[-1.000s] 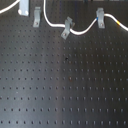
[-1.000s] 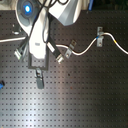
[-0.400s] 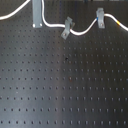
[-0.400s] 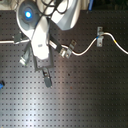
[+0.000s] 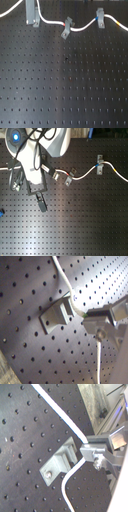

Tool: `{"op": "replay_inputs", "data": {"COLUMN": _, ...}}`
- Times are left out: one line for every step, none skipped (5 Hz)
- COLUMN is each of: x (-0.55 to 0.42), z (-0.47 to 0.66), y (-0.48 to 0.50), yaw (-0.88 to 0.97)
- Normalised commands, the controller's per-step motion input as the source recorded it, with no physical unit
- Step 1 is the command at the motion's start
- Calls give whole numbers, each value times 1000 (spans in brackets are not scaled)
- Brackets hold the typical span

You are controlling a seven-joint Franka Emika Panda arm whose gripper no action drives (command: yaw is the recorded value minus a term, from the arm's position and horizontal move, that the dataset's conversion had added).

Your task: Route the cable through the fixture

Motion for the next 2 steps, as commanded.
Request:
{"op": "replay_inputs", "data": {"x": -215, "z": 407, "y": 294, "yaw": -246}}
{"op": "replay_inputs", "data": {"x": -171, "z": 368, "y": 279, "yaw": -317}}
